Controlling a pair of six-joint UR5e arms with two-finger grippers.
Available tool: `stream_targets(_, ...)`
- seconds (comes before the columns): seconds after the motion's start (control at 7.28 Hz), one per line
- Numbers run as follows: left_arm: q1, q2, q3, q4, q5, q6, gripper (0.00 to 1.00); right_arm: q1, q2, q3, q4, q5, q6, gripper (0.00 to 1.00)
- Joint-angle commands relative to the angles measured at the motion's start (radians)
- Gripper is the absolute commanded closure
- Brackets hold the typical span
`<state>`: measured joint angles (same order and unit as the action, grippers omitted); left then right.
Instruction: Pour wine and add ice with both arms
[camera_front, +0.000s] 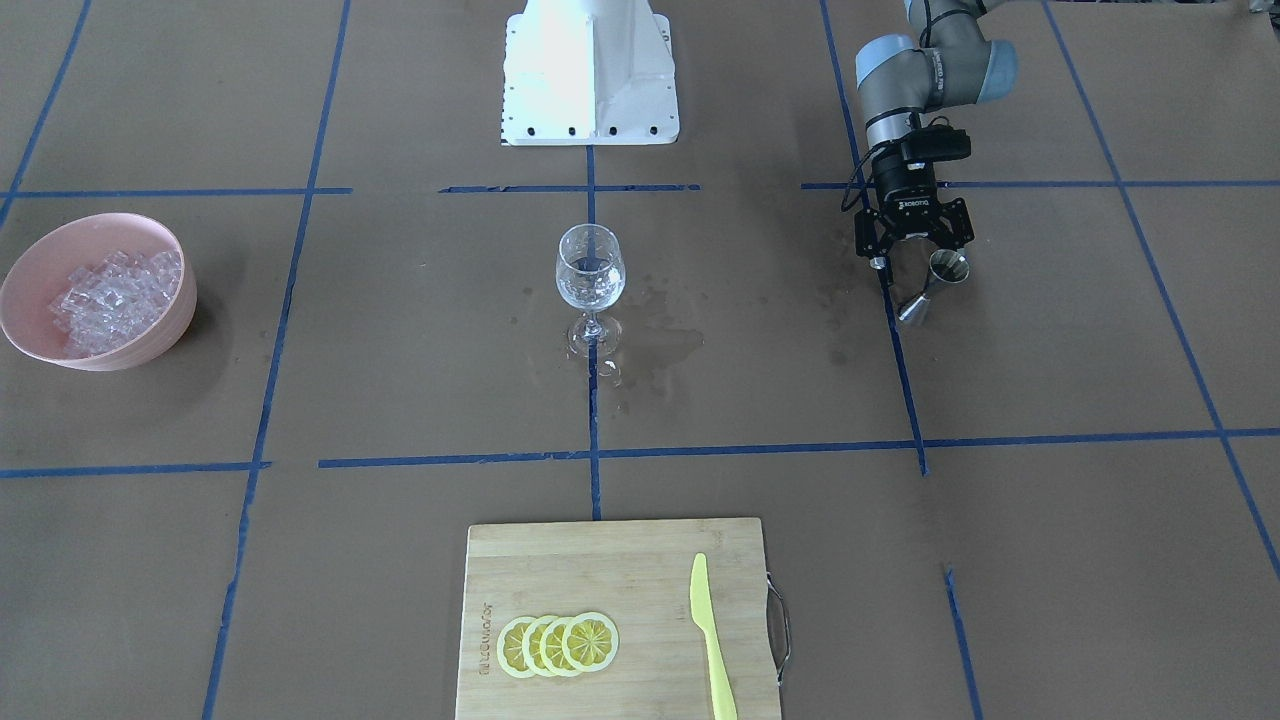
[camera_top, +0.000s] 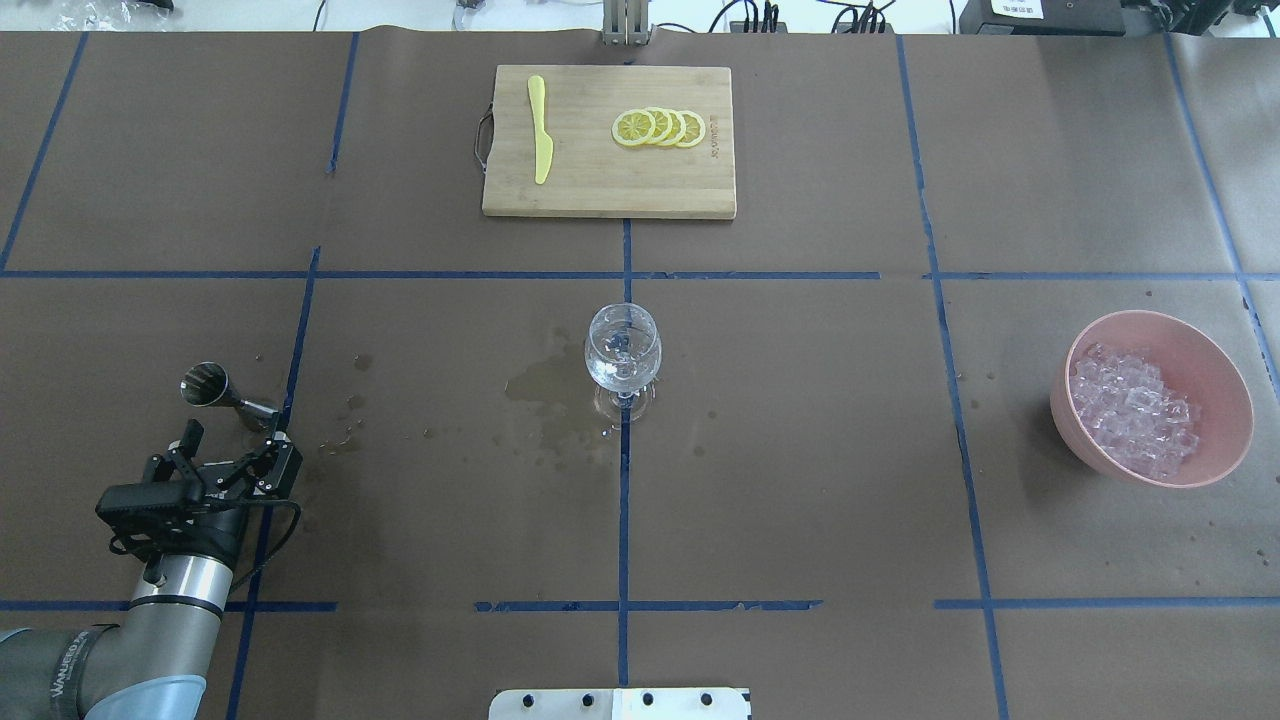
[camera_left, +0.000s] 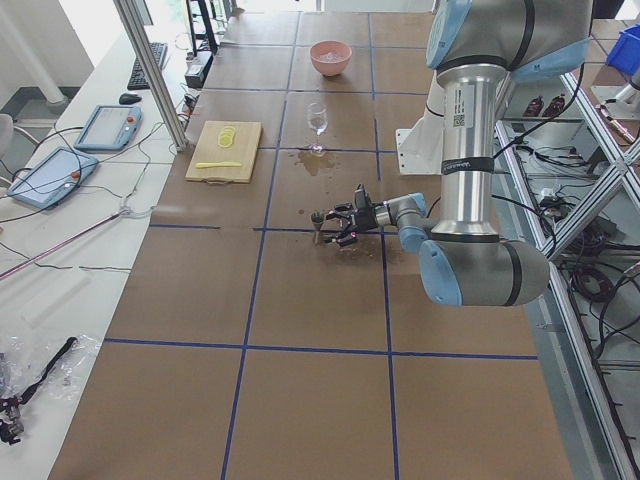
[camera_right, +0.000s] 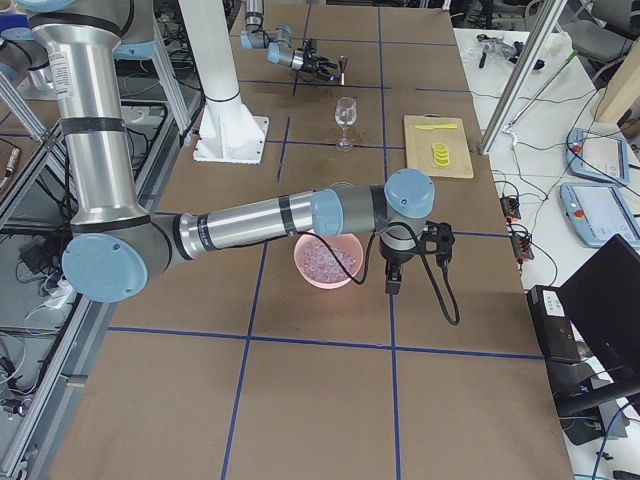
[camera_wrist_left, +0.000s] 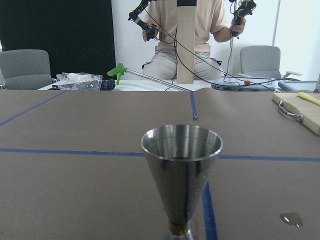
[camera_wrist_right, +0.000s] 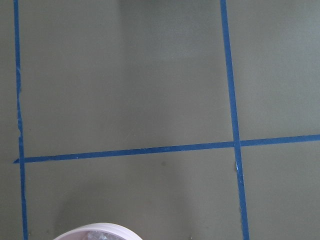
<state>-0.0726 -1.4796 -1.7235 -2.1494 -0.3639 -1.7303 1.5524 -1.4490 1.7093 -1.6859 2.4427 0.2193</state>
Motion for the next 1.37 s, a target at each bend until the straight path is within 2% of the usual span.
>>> stream_targets(0.0,-0.022,-0.004,-0.001,-0.001,0.000,0.000,0.04,0.000,-0.001,0.001,0.000,0.001,0.000,0.00)
stream_targets(0.27,-0.029,-0.008,0.005,0.000,0.000,0.000,0.06,0.000,-0.002,0.001,0.000,0.001,0.000,0.00)
stream_targets(0.41,-0.029,-0.018,0.007,-0.001,0.000,0.000,0.16,0.000,-0.002,0.001,0.000,0.001,0.000,0.00)
stream_targets(0.55,-0.029,-0.025,0.007,-0.001,0.000,0.000,0.32,0.000,-0.002,0.000,0.000,0.001,0.000,0.00)
stream_targets(0.69,-0.032,-0.025,0.007,-0.001,0.000,0.000,0.37,0.000,-0.004,0.001,0.000,0.002,0.000,0.00)
stream_targets(1.24,-0.041,-0.028,0.031,-0.001,0.000,0.000,0.45,0.000,-0.004,0.001,0.000,0.002,0.000,0.00)
